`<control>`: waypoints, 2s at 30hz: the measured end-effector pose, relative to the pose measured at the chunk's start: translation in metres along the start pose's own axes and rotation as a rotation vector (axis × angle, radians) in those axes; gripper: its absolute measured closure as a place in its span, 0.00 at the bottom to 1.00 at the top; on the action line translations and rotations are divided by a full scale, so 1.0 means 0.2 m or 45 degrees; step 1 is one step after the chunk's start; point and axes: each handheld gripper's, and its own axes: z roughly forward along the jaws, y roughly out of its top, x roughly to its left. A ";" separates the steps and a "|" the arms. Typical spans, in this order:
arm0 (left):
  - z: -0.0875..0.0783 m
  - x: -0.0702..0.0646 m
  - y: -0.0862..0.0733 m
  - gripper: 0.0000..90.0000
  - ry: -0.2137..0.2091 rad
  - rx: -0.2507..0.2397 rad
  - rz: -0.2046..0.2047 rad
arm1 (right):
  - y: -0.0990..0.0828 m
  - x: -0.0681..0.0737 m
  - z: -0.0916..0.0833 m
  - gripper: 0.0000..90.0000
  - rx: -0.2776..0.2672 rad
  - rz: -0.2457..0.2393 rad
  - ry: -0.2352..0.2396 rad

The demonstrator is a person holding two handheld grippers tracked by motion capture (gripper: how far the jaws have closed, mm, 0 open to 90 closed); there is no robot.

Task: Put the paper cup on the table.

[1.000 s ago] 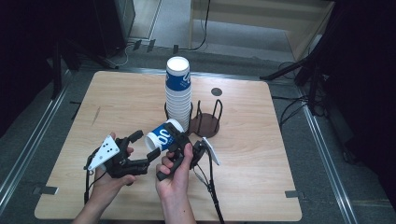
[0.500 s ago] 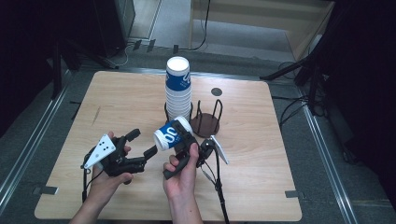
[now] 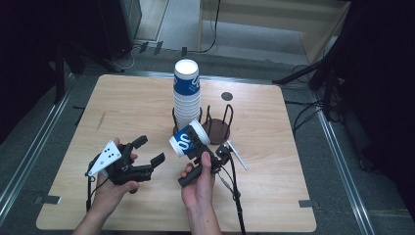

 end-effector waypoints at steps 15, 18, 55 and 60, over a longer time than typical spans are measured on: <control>0.00 0.03 -0.01 0.12 0.022 0.005 -0.006 | 0.04 -0.02 -0.03 0.23 -0.046 -0.303 -0.039; 0.00 0.03 -0.01 0.13 0.026 0.008 -0.006 | 0.06 -0.02 -0.04 0.23 -0.063 -0.361 -0.044; -0.04 0.12 -0.09 0.09 0.320 0.093 0.098 | 0.24 -0.10 -0.18 0.22 -0.092 -0.932 -0.201; -0.05 0.16 -0.10 0.04 0.347 0.121 0.084 | 0.27 -0.12 -0.19 0.22 -0.089 -0.999 -0.222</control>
